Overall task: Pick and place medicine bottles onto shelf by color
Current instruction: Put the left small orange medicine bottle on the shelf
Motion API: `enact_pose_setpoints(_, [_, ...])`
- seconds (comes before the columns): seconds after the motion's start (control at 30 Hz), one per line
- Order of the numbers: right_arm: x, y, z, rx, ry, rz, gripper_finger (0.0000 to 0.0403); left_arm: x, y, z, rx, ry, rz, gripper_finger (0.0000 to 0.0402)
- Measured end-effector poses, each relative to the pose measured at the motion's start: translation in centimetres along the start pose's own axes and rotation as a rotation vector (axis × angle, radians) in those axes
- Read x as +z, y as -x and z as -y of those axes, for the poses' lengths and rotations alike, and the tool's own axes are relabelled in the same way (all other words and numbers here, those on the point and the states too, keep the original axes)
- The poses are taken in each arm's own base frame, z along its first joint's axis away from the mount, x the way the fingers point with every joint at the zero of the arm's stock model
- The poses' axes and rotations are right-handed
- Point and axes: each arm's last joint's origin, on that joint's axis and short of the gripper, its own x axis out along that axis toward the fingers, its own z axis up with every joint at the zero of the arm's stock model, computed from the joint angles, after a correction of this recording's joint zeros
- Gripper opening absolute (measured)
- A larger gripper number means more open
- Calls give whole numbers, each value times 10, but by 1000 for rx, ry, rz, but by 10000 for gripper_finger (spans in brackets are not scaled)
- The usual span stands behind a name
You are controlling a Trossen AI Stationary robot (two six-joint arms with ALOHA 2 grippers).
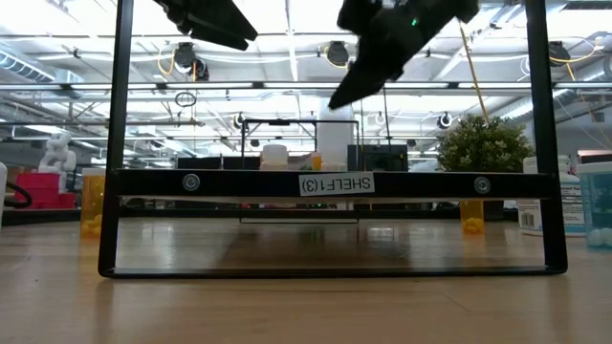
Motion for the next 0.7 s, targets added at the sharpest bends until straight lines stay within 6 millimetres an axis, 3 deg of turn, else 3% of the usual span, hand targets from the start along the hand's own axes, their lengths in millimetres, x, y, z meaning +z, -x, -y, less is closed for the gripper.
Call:
enact_pose_setpoints(0.37, [6,34,-51,-56,46,41,200,-8,19,18,-82,-59,-45,349])
enact_pose_setpoints(0.7, [-8,66,-65,-6,12,13,195,-28,47,26,-129,75,-193,349])
